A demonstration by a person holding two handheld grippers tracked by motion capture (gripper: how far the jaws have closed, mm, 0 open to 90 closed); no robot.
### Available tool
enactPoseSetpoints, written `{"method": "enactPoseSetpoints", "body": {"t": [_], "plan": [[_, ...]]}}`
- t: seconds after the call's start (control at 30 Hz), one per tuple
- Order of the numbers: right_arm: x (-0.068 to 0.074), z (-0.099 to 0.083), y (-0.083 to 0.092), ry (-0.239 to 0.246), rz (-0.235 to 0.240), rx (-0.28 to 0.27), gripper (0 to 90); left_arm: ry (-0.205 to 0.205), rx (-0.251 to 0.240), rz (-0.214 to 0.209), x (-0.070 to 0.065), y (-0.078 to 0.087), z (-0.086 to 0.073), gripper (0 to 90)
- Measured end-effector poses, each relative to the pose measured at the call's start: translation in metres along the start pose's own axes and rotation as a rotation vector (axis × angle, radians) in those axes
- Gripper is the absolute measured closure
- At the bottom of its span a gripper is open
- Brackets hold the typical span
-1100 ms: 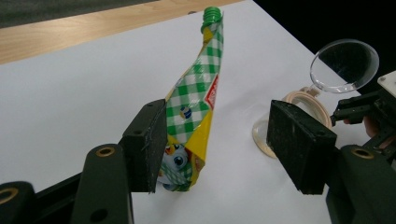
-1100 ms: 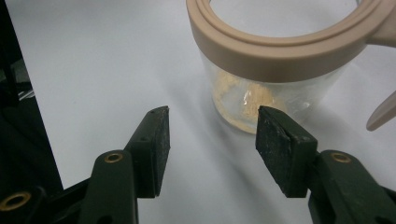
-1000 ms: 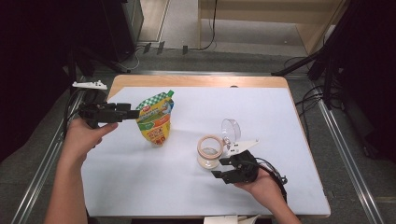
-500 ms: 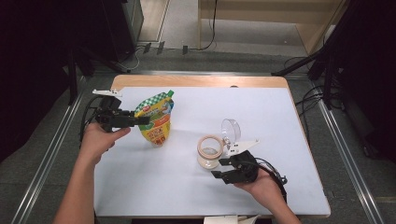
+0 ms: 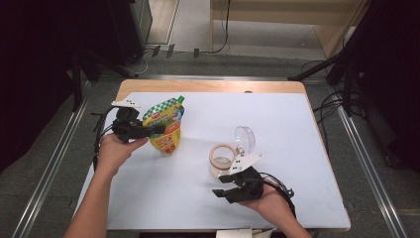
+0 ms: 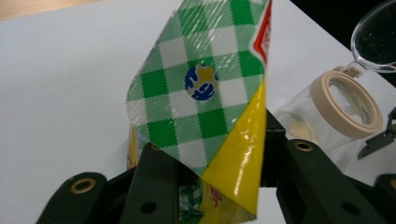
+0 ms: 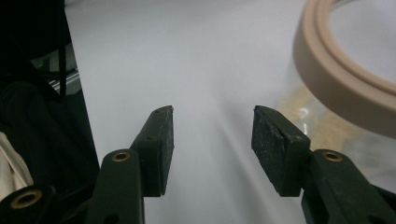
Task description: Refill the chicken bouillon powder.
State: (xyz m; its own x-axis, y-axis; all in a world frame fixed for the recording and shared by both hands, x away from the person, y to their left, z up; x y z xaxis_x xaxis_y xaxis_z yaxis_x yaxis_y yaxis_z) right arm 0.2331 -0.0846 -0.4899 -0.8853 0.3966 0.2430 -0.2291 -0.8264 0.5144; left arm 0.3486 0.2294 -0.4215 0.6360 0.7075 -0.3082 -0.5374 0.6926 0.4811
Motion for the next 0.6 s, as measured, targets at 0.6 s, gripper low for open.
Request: {"method": "enactPoseSetpoints", "body": {"t": [0.6], "plan": [[0.018, 0.008, -0.019, 0.026, 0.004, -0.054, 51.1, 0.021, 0.03, -0.006, 0.0, -0.003, -0.006, 90.0]]}}
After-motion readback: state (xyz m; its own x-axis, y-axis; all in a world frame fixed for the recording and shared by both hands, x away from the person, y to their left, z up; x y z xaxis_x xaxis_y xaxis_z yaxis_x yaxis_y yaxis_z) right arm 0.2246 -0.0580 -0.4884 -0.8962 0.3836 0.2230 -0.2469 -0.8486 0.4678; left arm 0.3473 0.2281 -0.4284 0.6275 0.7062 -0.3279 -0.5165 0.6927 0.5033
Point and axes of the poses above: each handheld gripper's, and its own axes: y roughly backward along the jaws, z roughly out of its top, x roughly to its left, the point moved 3 cm from there along -y, roughly forward along the jaws, and after that the axes turned 11 degrees about -x, right-handed, at the moved point
